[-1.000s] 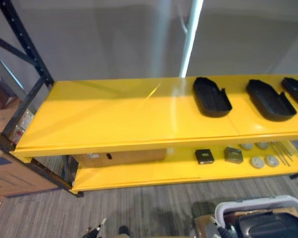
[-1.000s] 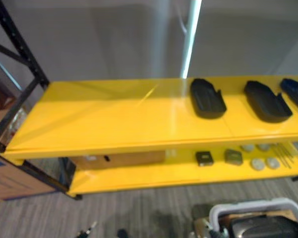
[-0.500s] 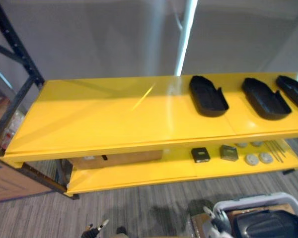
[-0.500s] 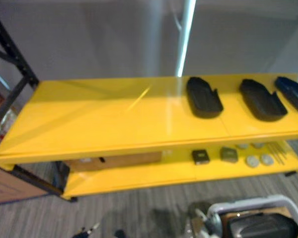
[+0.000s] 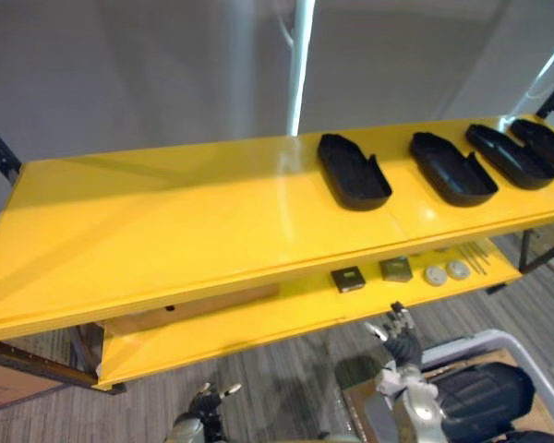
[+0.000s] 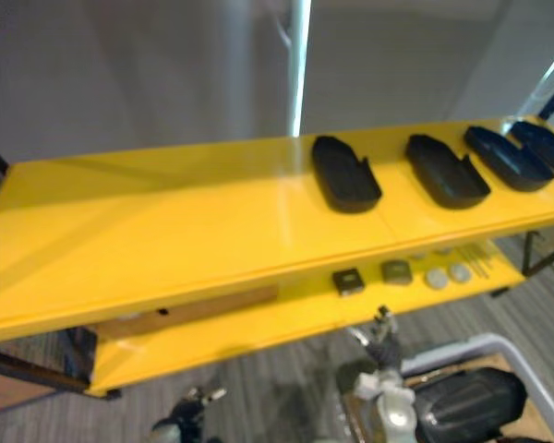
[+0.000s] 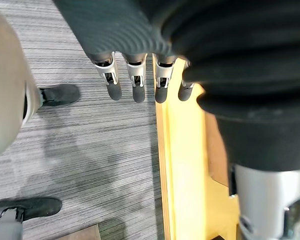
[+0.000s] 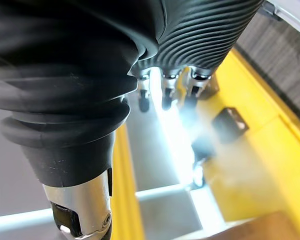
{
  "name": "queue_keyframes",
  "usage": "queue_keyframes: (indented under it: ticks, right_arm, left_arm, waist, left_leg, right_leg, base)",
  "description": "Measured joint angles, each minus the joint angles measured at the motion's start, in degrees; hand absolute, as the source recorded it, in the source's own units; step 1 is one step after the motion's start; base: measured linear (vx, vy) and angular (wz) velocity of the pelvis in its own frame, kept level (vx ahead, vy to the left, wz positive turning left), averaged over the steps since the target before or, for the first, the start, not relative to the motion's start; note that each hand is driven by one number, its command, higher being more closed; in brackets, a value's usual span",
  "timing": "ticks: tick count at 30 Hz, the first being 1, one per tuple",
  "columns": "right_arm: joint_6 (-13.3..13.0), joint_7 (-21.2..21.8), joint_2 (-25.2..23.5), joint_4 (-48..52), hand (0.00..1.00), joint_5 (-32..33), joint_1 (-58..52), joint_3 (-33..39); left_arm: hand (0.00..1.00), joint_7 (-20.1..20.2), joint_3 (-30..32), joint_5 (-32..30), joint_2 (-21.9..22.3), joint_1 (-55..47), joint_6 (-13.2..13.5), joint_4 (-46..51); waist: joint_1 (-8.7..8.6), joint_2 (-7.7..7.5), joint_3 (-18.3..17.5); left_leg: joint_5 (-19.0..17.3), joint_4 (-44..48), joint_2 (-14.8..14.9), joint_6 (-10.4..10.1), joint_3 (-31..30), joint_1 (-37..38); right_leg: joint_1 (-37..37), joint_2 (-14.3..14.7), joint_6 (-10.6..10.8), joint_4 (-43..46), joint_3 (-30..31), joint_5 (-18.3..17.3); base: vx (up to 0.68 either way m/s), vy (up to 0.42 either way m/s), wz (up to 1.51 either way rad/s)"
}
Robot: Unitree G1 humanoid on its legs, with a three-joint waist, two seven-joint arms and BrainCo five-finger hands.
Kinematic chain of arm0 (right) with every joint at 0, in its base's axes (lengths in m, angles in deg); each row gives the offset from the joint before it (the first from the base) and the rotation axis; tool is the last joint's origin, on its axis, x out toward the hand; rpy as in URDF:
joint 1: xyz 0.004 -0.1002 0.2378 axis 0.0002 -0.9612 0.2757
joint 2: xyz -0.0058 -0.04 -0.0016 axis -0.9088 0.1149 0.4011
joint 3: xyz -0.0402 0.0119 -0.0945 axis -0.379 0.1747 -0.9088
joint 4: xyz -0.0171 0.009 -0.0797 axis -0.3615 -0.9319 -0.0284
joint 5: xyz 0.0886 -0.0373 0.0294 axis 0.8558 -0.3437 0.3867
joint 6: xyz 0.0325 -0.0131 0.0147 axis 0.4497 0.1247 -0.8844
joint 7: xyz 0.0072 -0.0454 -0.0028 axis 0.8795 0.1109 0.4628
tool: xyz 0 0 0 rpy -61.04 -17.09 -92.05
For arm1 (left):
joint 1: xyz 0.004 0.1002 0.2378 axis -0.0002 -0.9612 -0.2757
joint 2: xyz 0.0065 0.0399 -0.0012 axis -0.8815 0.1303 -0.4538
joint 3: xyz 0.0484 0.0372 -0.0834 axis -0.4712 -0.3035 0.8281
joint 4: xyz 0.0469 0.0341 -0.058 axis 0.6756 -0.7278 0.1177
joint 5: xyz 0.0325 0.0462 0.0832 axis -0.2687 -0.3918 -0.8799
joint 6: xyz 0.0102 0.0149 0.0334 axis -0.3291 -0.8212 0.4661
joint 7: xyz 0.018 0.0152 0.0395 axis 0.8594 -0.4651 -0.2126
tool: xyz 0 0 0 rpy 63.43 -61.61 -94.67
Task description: Walk over and take plastic housings, then place them on the shelf
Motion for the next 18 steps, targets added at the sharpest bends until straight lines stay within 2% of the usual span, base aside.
queue_keyframes:
  ticks: [2,4,5,7,10,14,18]
  right_arm:
    - [0.00,-0.36,0.11,1.29,0.00,-0.02,-0.33,-0.63]
    - [0.00,-1.06,0.16,3.21,0.00,-0.07,-0.53,-0.64]
    - [0.01,-1.59,0.19,3.88,0.00,-0.08,-0.63,-0.64]
    - [0.02,-3.08,0.63,6.50,0.00,-0.07,-0.90,-0.62]
    - [0.09,-4.41,1.47,10.39,0.00,-0.09,-1.89,0.21]
    - [0.43,-6.06,3.62,18.77,0.00,-0.19,-4.79,4.92]
    - [0.37,-6.42,5.98,22.40,0.00,-0.20,-8.18,8.41]
  left_arm:
    - [0.00,0.73,-0.28,-2.31,-0.15,-0.20,0.21,0.00]
    - [0.00,1.15,-0.60,-5.03,-0.39,-0.55,0.38,0.00]
    - [0.00,1.22,-0.65,-5.98,-0.45,-0.66,0.44,0.00]
    - [0.00,2.30,-1.12,-8.44,-0.59,-0.87,0.91,-0.24]
    - [0.00,3.01,-2.79,-11.23,-0.95,-0.98,1.17,-1.09]
    - [0.00,3.43,-5.78,-13.38,-1.41,-0.80,1.00,-3.25]
    - [0.00,3.69,-10.30,-13.17,-1.39,-0.53,0.48,-3.33]
  waist:
    - [-0.16,0.19,-0.11]
    - [-1.26,0.27,-0.14]
    - [-1.28,0.36,-0.10]
    - [-1.31,0.63,-0.56]
    - [-2.35,1.45,-0.88]
    - [-6.00,1.21,-0.99]
    - [-8.69,1.11,-2.03]
  left_leg:
    - [0.07,-0.02,-0.05,0.06,0.22,-0.05]
    - [0.09,-0.04,0.02,-0.25,0.58,-0.09]
    - [0.14,-0.04,0.06,-0.37,0.90,-0.08]
    - [0.33,-0.03,0.26,-0.69,3.31,-0.01]
    - [0.40,0.00,1.15,-0.81,6.17,0.21]
    - [-0.36,0.32,2.43,-2.27,14.14,4.22]
    - [-1.36,0.32,2.47,-3.15,19.07,4.96]
  right_leg:
    - [-0.42,-0.07,0.03,0.21,0.50,0.04]
    - [-0.75,-0.04,0.03,0.35,0.78,0.02]
    - [-0.92,-0.01,0.03,0.32,1.01,0.01]
    - [-2.65,0.36,0.06,0.09,3.61,-0.32]
    - [-4.70,1.52,-0.25,0.38,6.87,-0.42]
    - [-6.10,4.14,-0.55,0.68,14.43,0.39]
    - [-8.43,5.11,-0.67,0.09,18.65,1.79]
  base:
    - [-0.09,0.001,-0.13]
    - [-0.11,-0.013,-0.11]
    - [-0.12,-0.018,-0.28]
    - [-0.13,-0.028,-0.55]
    - [-0.08,-0.035,-0.59]
    - [-0.02,-0.026,-0.97]
    - [0.03,-0.003,-0.77]
